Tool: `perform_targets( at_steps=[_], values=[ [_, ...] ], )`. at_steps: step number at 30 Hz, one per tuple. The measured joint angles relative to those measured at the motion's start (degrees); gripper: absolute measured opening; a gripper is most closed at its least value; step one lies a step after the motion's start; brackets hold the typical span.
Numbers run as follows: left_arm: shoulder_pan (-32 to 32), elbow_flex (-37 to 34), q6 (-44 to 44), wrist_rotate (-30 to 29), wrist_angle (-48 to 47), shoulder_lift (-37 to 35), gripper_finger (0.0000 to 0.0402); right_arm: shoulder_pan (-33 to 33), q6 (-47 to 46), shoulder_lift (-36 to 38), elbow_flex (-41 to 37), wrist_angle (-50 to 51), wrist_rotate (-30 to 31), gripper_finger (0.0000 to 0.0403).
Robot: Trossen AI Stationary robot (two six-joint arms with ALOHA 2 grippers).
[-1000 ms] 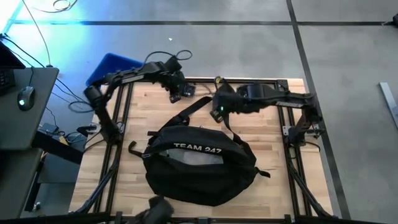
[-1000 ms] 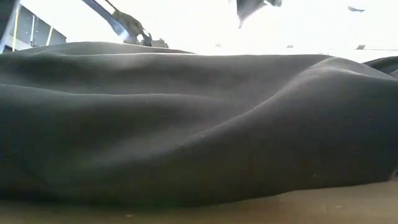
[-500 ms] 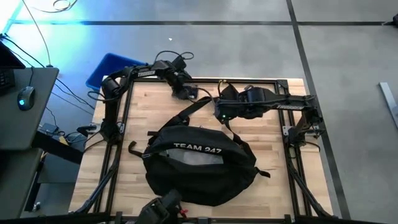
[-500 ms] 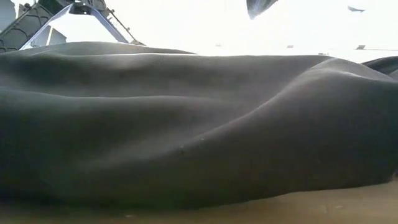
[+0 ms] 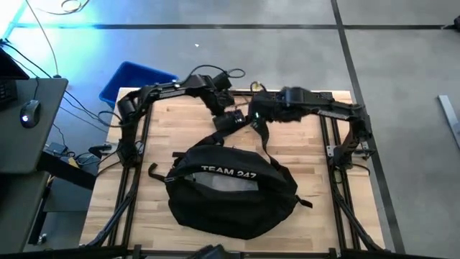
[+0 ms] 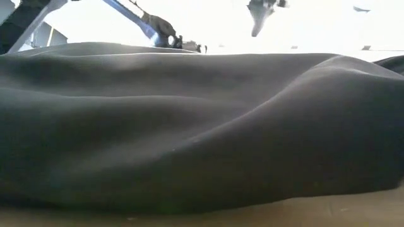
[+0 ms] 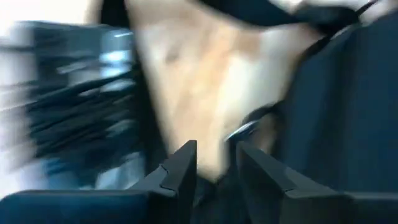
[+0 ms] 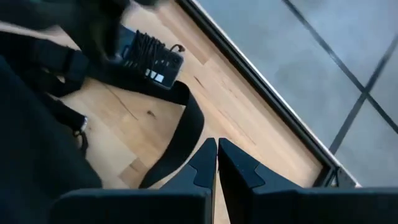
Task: Unpack backpack
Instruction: Put the phone into the black backpack
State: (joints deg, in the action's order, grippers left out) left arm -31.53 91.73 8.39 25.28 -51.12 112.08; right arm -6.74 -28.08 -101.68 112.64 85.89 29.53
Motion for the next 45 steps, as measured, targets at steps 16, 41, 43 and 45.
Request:
perform_targets(
  at_steps=[16, 41, 43, 45],
  values=[
    [-12.02, -13.8, 3.08, -0.47, 2.88, -5.12, 0.0026, -33.81, 10.23, -5.87, -26.23, -51.46, -50.97, 0.0014],
    [-7.69, -20.81, -11.3, -0.95, 25.27, 4.82, 0.0, -35.04, 14.13, -26.26, -14.43, -40.55, -64.81, 0.0224],
    [-7.39, -20.83, -11.3, -1.78, 25.36, 4.82, 0.0, -34.77, 15.23, -26.26, -14.71, -39.74, -64.93, 0.0224],
    [-7.22, -20.88, -11.29, -2.4, 25.77, 4.82, 0.0, -34.8, 15.5, -26.28, -14.8, -38.83, -66.05, 0.0224]
  ],
)
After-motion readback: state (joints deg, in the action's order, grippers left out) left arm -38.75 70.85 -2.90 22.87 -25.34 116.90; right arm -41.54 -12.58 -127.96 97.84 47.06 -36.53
